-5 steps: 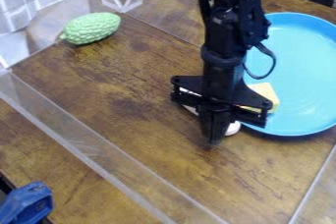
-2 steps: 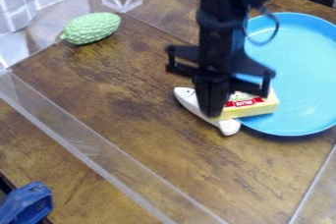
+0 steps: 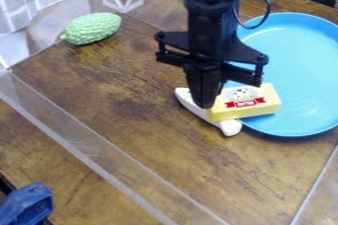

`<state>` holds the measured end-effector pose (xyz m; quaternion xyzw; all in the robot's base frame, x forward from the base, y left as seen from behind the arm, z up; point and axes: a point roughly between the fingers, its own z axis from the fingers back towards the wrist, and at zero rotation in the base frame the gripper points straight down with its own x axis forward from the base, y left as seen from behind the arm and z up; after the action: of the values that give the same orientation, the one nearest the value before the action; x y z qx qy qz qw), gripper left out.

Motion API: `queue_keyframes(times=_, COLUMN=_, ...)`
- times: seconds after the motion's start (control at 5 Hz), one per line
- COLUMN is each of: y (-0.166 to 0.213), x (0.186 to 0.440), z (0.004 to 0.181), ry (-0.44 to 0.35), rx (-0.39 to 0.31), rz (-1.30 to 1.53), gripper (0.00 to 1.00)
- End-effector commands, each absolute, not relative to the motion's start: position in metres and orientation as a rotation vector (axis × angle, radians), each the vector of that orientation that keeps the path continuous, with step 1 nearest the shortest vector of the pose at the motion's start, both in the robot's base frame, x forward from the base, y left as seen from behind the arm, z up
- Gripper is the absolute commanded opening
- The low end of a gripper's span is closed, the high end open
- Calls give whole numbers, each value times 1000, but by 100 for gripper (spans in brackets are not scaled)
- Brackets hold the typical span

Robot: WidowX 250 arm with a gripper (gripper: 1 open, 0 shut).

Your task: Remove the white object from inside the blue tray and put it on the table

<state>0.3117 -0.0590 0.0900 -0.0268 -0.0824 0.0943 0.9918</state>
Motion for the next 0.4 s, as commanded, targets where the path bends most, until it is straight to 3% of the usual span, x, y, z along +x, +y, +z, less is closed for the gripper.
queue_keyframes(times=0.0, y=-57, x=314, z=92, ry=-209, rx=-73, rz=210, gripper=100)
queue_keyframes(times=0.2, y=-60, x=317, z=79, ry=-209, rx=-77, rz=213, gripper=100)
